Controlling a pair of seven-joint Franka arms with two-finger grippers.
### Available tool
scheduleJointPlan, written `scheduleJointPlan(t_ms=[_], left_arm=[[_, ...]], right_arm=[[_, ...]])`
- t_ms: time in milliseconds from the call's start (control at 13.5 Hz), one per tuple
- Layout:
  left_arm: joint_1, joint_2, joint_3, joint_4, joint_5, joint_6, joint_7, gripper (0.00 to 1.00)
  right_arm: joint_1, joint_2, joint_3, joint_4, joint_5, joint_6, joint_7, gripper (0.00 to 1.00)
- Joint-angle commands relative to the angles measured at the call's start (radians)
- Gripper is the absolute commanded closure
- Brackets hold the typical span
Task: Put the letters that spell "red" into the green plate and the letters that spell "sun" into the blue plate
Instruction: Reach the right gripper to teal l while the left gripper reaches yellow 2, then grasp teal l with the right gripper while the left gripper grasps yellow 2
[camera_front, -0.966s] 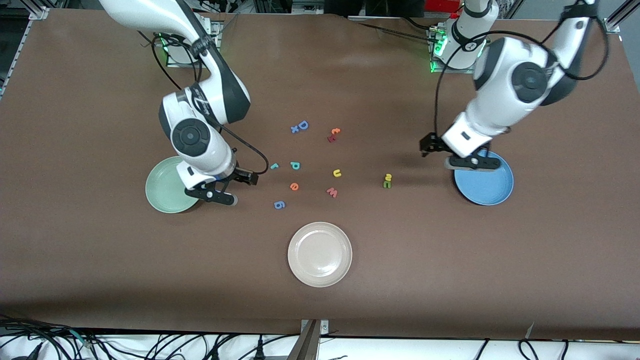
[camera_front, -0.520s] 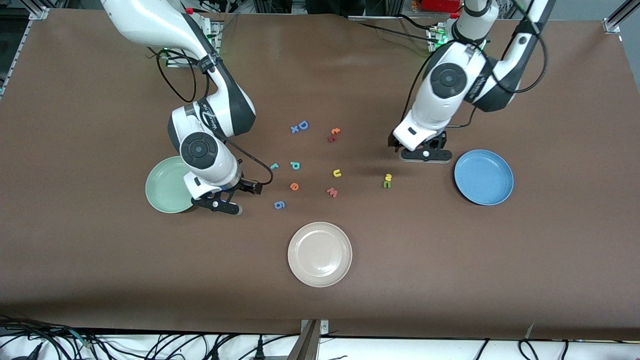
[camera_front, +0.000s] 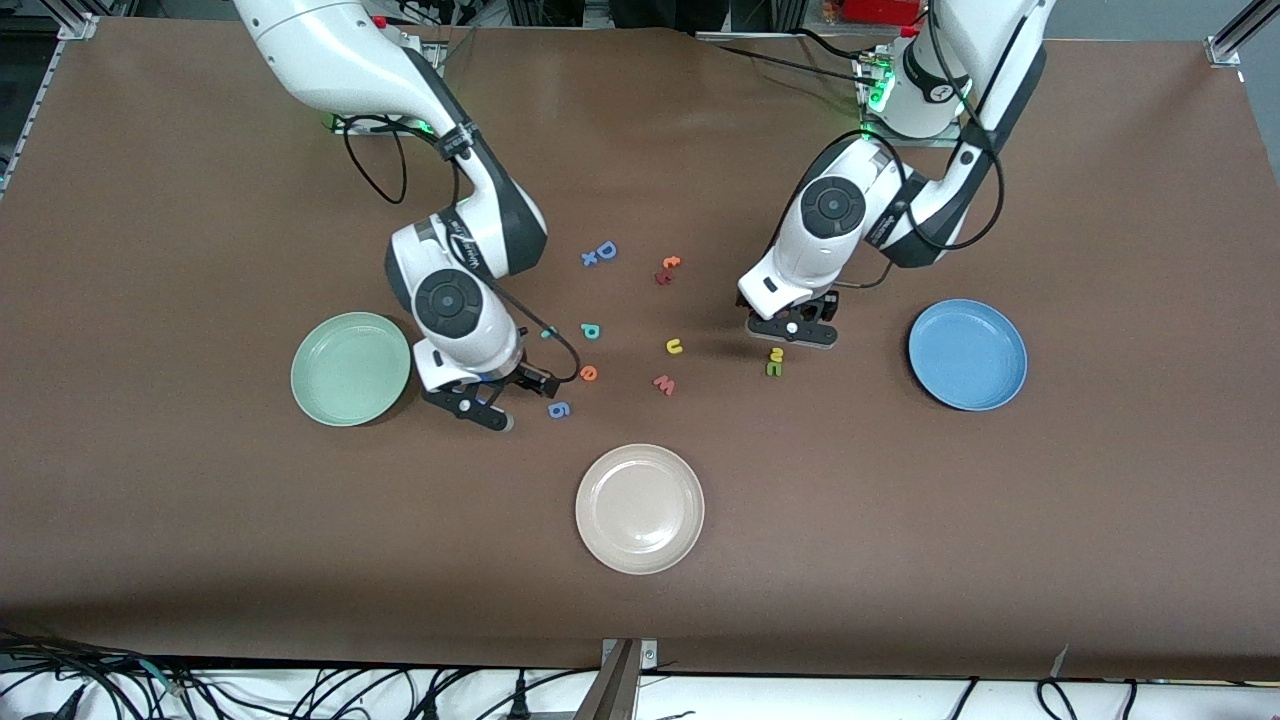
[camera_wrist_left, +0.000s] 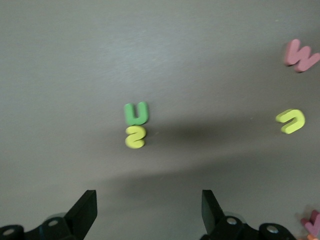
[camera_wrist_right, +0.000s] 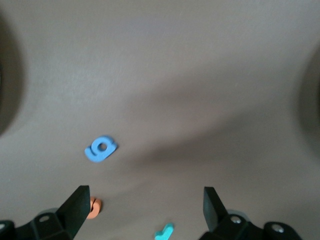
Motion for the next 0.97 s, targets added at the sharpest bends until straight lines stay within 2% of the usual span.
scheduleJointPlan(t_ms=[0,149,223,446,595,669,743,892], left_arm=[[-0.006,0.029,0.01,0.003,0.031,0.078,0.022,0.07],[-0.016,0.046,0.041,0.003,0.139,0.103,0.057,0.07],[-0.016,0.054,0.05,0.005,0.173,0.112,0.059,0.08],[-0.024,0.088,0.056,0.007,0.258,0.143,0.06,0.1],[-0.024,0.1,0.067,0.008,0.27,0.158,0.06,0.13],[-0.026,0.112,0.069,0.008,0.276,0.177,0.06,0.16],[-0.035,0.128,0.072,0.008,0.281,0.193,0.06,0.18],[-0.065,0.142,0.112,0.008,0.302,0.227,0.06,0.23]], right_arm=[[0.045,0.009,-0.013,-0.015,0.013,-0.038,0.071,0.01],[0.053,0.008,-0.01,-0.055,0.012,-0.037,0.194,0.07],[0.073,0.006,-0.008,-0.065,0.007,-0.034,0.251,0.14],[0.105,-0.002,-0.013,-0.098,0.01,-0.023,0.371,0.22],[0.104,-0.02,-0.016,-0.147,0.015,0.017,0.396,0.39],[0.105,-0.031,-0.016,-0.175,0.013,0.038,0.419,0.39],[0.105,-0.041,-0.014,-0.198,0.017,0.072,0.449,0.46],[0.105,-0.048,-0.011,-0.229,0.017,0.118,0.488,0.47]])
